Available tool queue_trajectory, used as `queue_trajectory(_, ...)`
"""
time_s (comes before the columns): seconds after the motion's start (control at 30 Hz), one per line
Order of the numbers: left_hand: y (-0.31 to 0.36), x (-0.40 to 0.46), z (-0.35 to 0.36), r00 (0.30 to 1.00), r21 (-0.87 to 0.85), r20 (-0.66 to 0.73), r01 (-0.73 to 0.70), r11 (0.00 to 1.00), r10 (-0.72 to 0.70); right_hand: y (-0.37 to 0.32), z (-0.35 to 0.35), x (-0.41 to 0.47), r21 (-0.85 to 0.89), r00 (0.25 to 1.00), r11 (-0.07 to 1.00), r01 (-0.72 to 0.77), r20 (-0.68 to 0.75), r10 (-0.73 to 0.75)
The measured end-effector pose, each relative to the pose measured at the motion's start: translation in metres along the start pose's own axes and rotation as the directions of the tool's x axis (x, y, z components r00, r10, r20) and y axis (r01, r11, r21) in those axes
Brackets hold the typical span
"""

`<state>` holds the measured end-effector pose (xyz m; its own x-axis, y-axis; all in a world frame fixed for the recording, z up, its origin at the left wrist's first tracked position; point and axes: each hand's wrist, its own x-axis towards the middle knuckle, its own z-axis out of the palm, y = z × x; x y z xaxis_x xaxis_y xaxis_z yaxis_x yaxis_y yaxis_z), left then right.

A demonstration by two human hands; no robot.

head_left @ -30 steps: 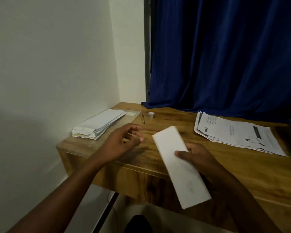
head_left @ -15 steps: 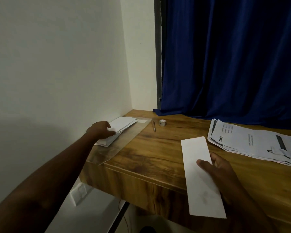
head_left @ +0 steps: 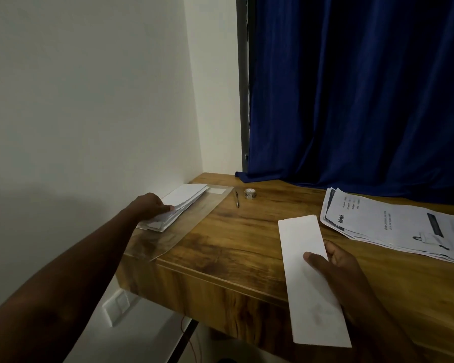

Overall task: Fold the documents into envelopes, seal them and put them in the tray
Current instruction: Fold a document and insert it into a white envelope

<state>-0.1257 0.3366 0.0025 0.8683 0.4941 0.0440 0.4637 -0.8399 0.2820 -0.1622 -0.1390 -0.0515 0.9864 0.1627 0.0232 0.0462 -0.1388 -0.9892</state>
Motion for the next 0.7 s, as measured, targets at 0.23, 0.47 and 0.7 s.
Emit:
queue_trajectory(0.23,0.001,-0.001,-0.009,0.982,0.026,-0.187,-0.012,1.0,0.016,0.0,0.001,0.001,-0.002,1.0,1.0,-0.007,-0.014,0.006)
queue_trajectory(0.47,-0.001,-0.004,-0.008,0.973,0.101,-0.207,-0.077,0.992,0.096,-0.002,0.0,0.001,0.004,1.0,1.0,-0.009,-0.013,0.009)
queue_trajectory(0.7,0.003,-0.014,-0.029,0.919,-0.034,-0.394,-0.054,0.998,0.036,-0.002,0.0,0.0,0.027,1.0,1.0,-0.013,-0.001,0.013)
